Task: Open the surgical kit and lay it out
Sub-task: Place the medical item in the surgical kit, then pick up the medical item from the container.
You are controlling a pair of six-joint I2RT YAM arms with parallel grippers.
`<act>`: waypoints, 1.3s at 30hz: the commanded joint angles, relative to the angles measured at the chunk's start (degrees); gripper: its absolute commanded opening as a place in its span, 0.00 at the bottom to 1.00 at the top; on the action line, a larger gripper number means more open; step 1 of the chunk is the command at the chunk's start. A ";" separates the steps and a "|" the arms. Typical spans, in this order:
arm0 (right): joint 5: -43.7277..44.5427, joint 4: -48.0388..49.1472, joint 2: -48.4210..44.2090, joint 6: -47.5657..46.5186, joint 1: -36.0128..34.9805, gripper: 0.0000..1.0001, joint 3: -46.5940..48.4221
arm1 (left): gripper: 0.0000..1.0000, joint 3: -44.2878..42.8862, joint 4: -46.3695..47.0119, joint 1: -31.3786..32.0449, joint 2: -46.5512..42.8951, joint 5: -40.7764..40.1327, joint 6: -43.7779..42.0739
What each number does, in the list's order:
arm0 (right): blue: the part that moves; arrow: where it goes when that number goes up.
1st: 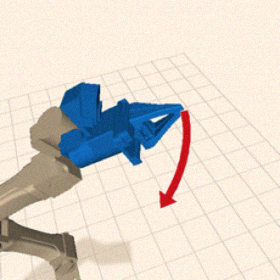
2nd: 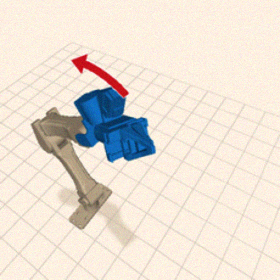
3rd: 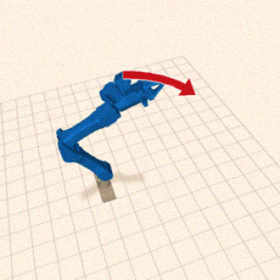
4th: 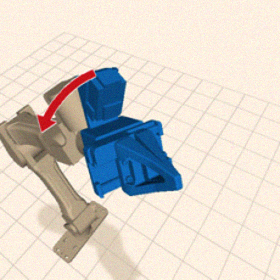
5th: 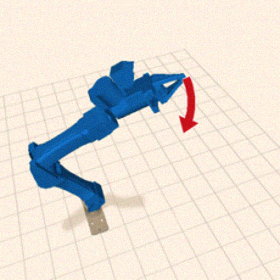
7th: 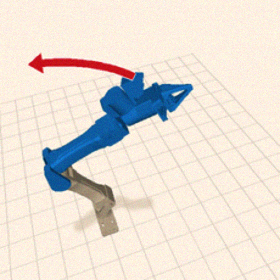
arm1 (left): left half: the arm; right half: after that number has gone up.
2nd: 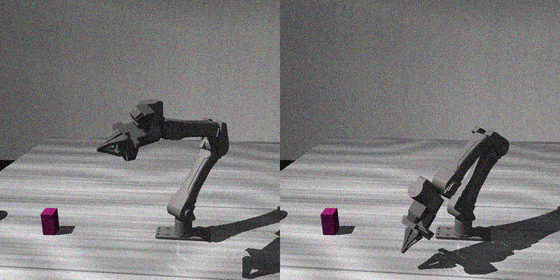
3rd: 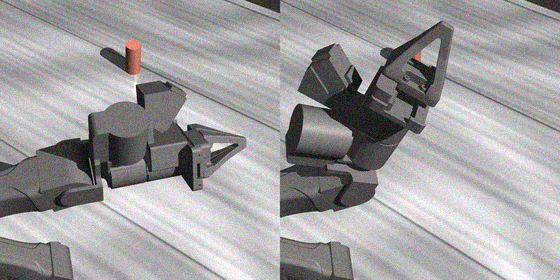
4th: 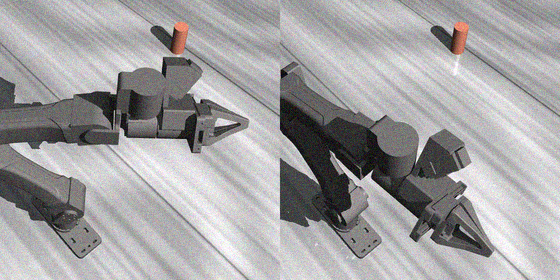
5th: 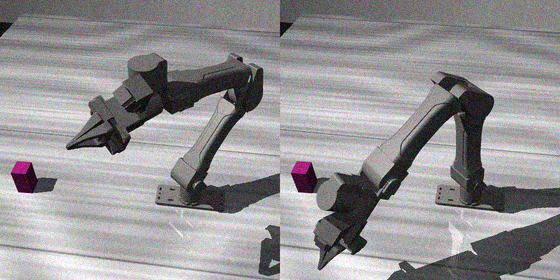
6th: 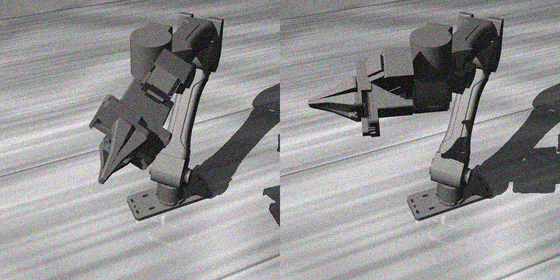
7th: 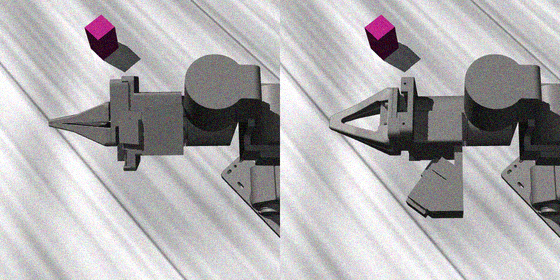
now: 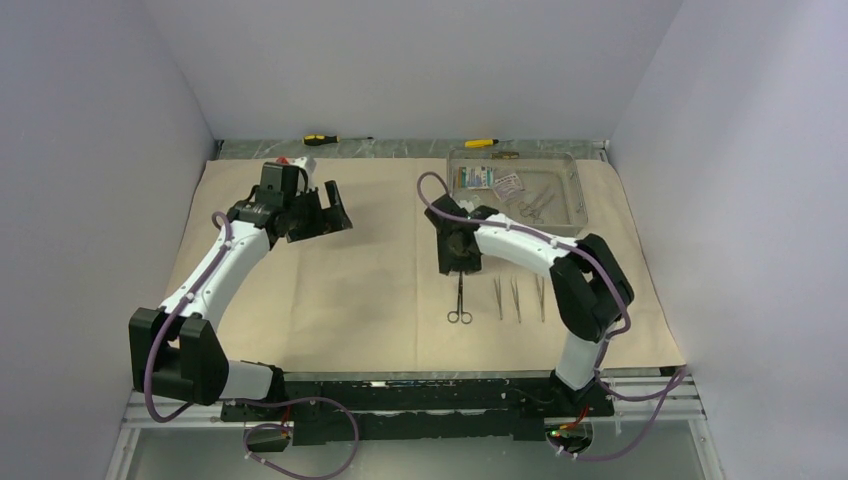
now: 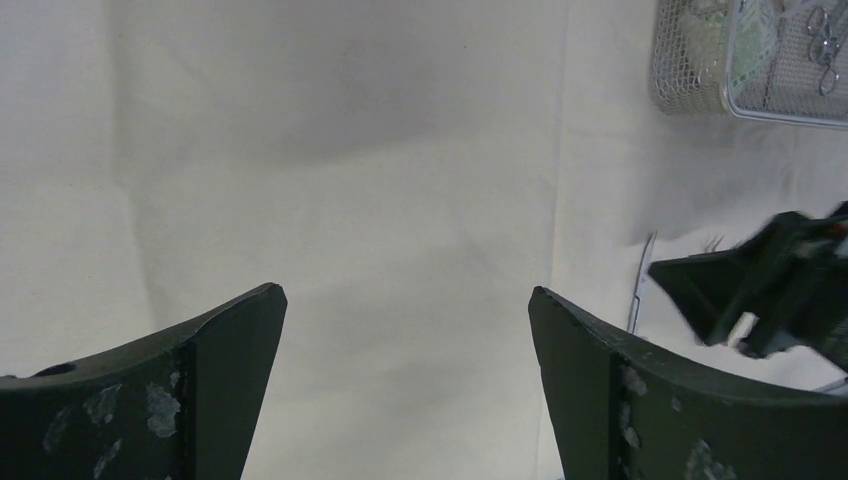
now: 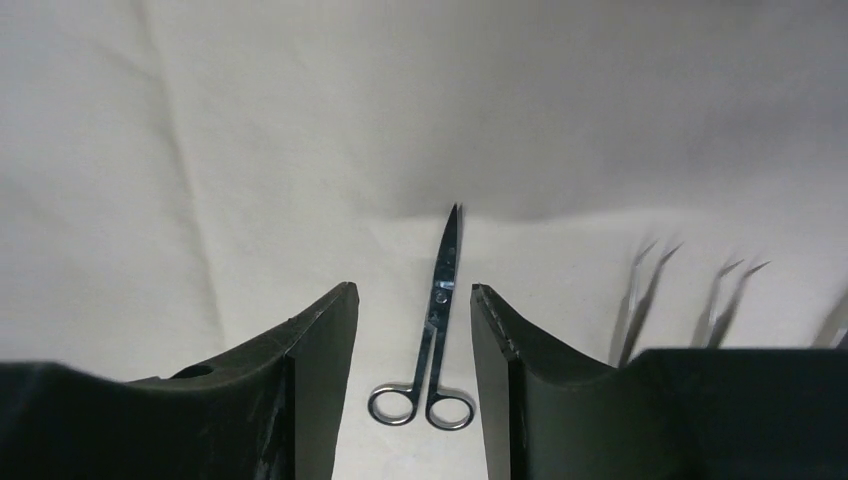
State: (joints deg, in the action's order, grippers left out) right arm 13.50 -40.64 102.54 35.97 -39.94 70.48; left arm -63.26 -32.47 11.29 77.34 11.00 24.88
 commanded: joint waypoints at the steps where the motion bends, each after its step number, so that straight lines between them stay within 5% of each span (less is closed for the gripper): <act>1: 2.24 -2.92 -6.75 -3.43 4.87 0.49 8.02 | 0.98 -3.57 -0.10 -0.04 -0.26 -2.31 -0.79; 9: 4.60 1.42 -9.68 -5.91 21.53 0.50 10.94 | 0.98 -5.94 2.91 -0.04 1.39 -4.24 -1.36; 16: 4.49 1.85 1.25 -5.37 32.72 0.36 18.38 | 0.98 -9.43 4.86 -0.11 5.60 -4.57 -1.66; 26: 4.69 2.86 19.43 -6.33 38.17 0.31 32.36 | 0.98 -14.58 3.43 -0.26 13.36 -3.47 -1.77; 39: 3.63 3.70 29.13 -8.71 42.36 0.30 40.99 | 0.97 -17.63 2.57 -0.81 19.06 -3.08 -1.08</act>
State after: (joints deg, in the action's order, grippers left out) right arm 16.88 -37.21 131.07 27.99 1.43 108.51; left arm -77.87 -29.89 10.79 95.31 7.49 24.08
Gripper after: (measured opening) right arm 0.298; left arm 0.976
